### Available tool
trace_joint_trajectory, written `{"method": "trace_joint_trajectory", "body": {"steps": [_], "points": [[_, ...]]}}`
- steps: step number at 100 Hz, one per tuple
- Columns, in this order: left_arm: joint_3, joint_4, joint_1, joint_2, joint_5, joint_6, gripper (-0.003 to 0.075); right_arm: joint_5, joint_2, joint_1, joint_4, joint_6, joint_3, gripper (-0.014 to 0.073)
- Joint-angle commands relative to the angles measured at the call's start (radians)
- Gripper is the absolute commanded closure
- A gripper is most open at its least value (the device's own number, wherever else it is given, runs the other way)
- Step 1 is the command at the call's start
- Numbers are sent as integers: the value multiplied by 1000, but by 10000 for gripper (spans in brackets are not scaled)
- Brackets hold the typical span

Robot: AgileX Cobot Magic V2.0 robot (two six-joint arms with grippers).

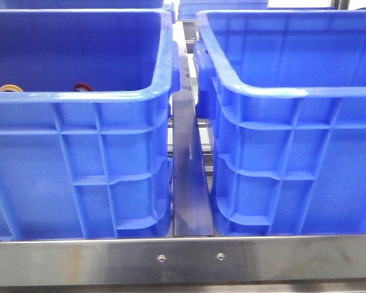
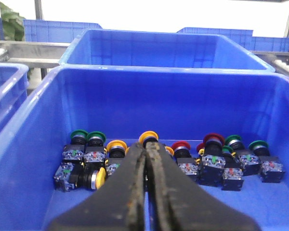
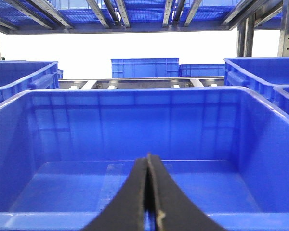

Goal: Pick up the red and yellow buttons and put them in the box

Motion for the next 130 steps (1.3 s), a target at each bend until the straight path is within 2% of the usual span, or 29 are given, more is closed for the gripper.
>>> {"method": "trace_joint_trajectory", "body": {"steps": [1,14,35,51,75,87,103,111,118,130], "points": [[-130,-9,5,101,24,-9,739,-83,-26,2,-9,-2,-20,661],[-326,-9,5,264,213,-9,739,-83,-26,2,-9,-2,-20,661],[-569,10,5,528,388,-7,739,-83,-26,2,-9,-2,-20,661],[-660,21,5,675,436,-7,739,-83,-26,2,-9,-2,-20,661],[-670,21,5,793,435,-7,733,-83,-26,2,-9,-2,-20,661],[-670,22,5,822,435,-7,640,-83,-26,2,-9,-2,-20,661],[-670,27,5,838,435,-7,391,-83,-26,2,-9,-2,-20,661],[-670,27,5,840,436,-7,295,-83,-26,2,-9,-2,-20,661],[-670,23,5,842,433,-7,260,-83,-26,2,-9,-2,-20,661],[-684,3,-12,863,435,-7,260,-83,-26,2,-9,-2,-20,661]]}}
